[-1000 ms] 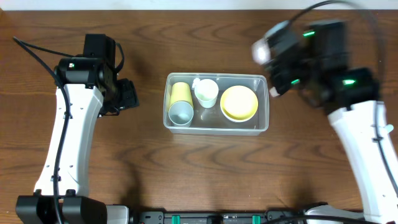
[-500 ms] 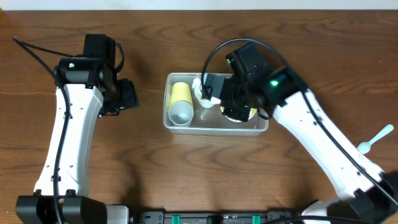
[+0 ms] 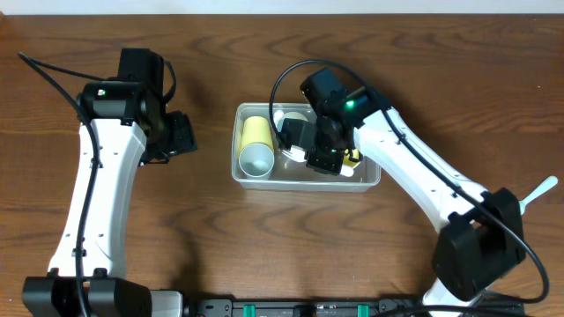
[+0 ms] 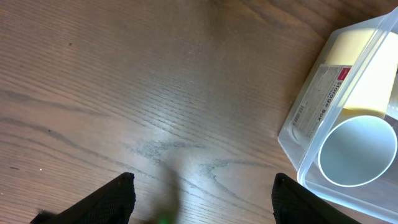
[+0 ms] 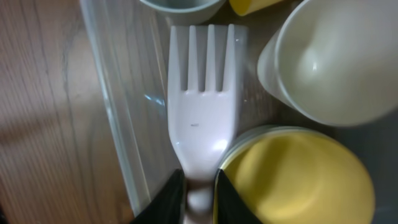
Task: Pack container
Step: 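Carry white fork into the container front and release it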
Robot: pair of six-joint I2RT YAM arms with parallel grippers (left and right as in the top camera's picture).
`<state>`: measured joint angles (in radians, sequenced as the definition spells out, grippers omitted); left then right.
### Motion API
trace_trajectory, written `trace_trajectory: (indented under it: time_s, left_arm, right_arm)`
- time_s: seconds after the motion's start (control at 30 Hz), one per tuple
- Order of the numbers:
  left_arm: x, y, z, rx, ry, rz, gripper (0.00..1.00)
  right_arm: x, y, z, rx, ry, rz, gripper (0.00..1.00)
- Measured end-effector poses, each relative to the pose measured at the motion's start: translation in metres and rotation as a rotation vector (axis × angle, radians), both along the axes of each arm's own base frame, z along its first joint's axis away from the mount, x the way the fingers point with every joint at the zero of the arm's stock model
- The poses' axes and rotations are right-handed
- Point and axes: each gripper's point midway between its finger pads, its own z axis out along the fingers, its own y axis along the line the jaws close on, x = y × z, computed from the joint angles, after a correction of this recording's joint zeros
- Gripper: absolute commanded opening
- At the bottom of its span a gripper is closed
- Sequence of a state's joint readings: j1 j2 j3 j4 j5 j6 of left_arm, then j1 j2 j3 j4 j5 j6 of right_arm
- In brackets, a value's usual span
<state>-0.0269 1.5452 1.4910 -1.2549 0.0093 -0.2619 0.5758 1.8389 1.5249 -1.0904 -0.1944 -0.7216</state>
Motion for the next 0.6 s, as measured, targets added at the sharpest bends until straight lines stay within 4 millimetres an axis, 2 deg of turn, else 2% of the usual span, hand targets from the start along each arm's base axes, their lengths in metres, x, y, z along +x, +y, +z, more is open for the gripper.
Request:
trace_trajectory:
  time_s: [0.13, 0.33, 0.5, 0.6]
  left_arm:
    - [0.000, 0.000, 0.000, 0.000, 0.000, 0.000, 0.71]
    - [0.001, 0.000, 0.000, 0.000, -0.002, 0.000, 0.71]
    - [0.001, 0.000, 0.000, 0.000, -0.002, 0.000, 0.71]
    - [0.001, 0.000, 0.000, -0.003, -0.002, 0.000, 0.71]
  right_arm:
    - [-0.001, 0.000, -0.003, -0.001, 0.011, 0.002, 0.38]
    - [0.001, 0.002, -0.003, 0.006, 0.006, -0.004, 0.37]
    - [0.021, 0.005, 0.004, 0.024, -0.064, -0.125, 0.41]
    - [0.041, -0.013, 0.024, 0.005, -0.154, -0.311, 0.42]
